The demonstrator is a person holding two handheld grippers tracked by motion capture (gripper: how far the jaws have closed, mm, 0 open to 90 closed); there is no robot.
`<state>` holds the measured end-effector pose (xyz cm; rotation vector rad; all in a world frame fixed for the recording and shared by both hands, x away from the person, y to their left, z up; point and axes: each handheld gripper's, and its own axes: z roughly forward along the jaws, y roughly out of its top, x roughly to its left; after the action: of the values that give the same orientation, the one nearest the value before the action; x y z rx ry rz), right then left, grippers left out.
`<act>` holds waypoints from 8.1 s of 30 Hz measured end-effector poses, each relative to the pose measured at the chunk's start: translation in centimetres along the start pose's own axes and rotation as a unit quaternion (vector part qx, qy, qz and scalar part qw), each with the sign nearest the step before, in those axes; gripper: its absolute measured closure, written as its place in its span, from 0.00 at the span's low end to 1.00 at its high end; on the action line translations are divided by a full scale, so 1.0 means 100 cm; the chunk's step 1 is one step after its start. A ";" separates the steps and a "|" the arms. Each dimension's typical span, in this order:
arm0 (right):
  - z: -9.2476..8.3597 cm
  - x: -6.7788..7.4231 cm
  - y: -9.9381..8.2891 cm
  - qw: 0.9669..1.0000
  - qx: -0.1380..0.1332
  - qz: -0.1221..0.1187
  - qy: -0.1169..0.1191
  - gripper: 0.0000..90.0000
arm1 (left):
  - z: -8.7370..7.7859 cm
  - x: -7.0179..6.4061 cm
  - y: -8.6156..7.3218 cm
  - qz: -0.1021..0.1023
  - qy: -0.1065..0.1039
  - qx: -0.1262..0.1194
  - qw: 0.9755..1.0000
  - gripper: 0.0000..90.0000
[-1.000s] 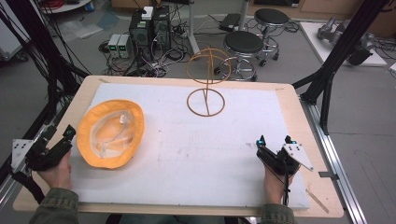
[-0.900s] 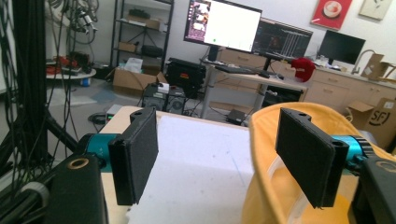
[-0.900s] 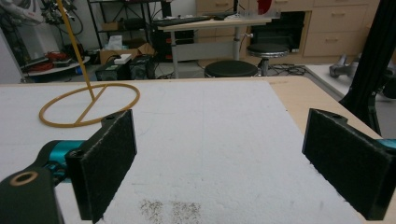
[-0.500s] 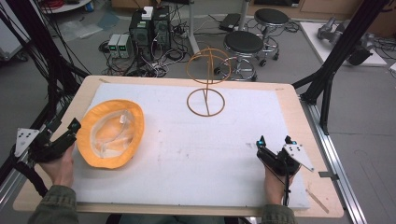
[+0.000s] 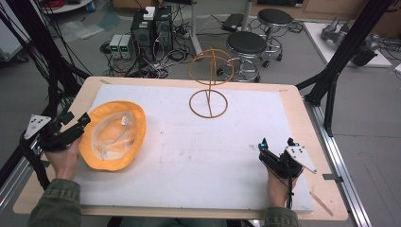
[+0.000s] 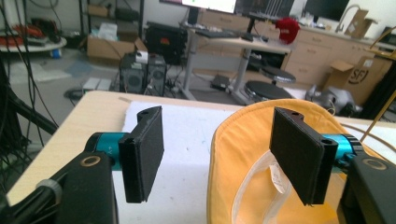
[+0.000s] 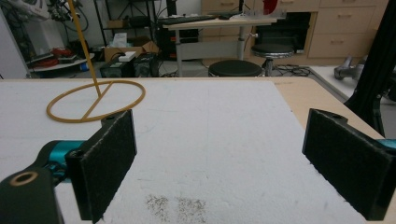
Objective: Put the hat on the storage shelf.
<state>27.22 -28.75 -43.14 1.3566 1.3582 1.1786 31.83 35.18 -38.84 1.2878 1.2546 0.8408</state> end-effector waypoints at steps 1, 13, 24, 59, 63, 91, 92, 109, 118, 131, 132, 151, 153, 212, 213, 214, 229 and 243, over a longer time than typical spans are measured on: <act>0.000 0.000 0.000 1.000 -0.001 -0.001 0.001 0.10 | 0.004 0.000 0.002 0.004 -0.002 0.011 1.000 0.39; -0.001 -0.005 0.001 1.000 -0.005 0.018 -0.002 0.10 | 0.032 0.009 0.010 -0.013 -0.046 0.117 0.992 0.41; -0.003 -0.004 0.001 1.000 -0.006 0.022 0.010 0.10 | 0.031 0.002 0.009 -0.025 -0.086 0.147 0.985 0.94; -0.006 -0.006 0.001 1.000 0.001 0.025 0.011 0.10 | 0.004 -0.071 0.039 0.053 -0.101 -0.075 0.991 0.97; -0.007 -0.005 0.001 1.000 -0.004 0.025 0.007 0.10 | 0.004 -0.081 0.054 0.066 -0.094 -0.106 0.988 0.97; -0.007 -0.007 0.000 1.000 -0.002 0.023 0.010 0.10 | 0.090 -0.132 0.109 0.102 -0.074 -0.181 0.975 0.97; -0.007 -0.007 0.000 1.000 -0.002 0.023 0.010 0.10 | 0.093 -0.133 0.109 0.100 -0.074 -0.183 0.975 0.97; -0.012 -0.009 0.001 1.000 -0.010 0.021 0.003 0.10 | 0.121 -0.148 0.129 0.109 -0.066 -0.205 0.970 0.97; -0.014 -0.014 -0.001 0.999 -0.022 0.028 -0.006 0.10 | 0.128 -0.167 0.149 0.124 -0.068 -0.217 0.966 0.97; -0.016 -0.015 -0.002 0.999 -0.026 0.034 -0.005 0.10 | 0.148 -0.198 0.174 0.133 -0.027 -0.228 0.964 0.97; -0.016 -0.015 -0.002 0.999 -0.025 0.032 -0.004 0.10 | 0.149 -0.205 0.174 0.158 -0.016 -0.236 0.959 0.97; -0.017 -0.016 -0.004 0.998 -0.024 0.045 0.037 0.10 | 0.184 -0.294 0.153 0.205 -0.107 -0.248 0.941 0.96; -0.019 -0.014 -0.004 0.997 -0.031 0.045 0.046 0.10 | 0.183 -0.302 0.151 0.202 -0.121 -0.248 0.940 0.96; -0.023 -0.013 -0.002 0.998 -0.047 0.013 0.035 0.10 | 0.231 -0.369 0.041 0.329 -0.328 0.030 0.885 0.79; -0.023 -0.013 -0.003 0.998 -0.047 0.013 0.036 0.10 | 0.231 -0.369 0.041 0.333 -0.325 0.030 0.885 0.72; -0.023 -0.013 -0.003 0.998 -0.047 0.013 0.036 0.10 | 0.230 -0.370 0.041 0.333 -0.325 0.029 0.885 0.72; -0.024 -0.016 -0.004 0.998 -0.045 0.026 0.038 0.10 | 0.221 -0.374 0.045 0.318 -0.347 0.021 0.882 0.48; -0.023 -0.016 -0.005 0.998 -0.040 0.030 0.039 0.10 | 0.199 -0.366 0.057 0.301 -0.356 -0.013 0.885 0.48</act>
<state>24.94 -30.42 -43.26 1.3142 1.3192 1.3236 45.16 -3.47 -29.22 1.7803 0.2480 0.6849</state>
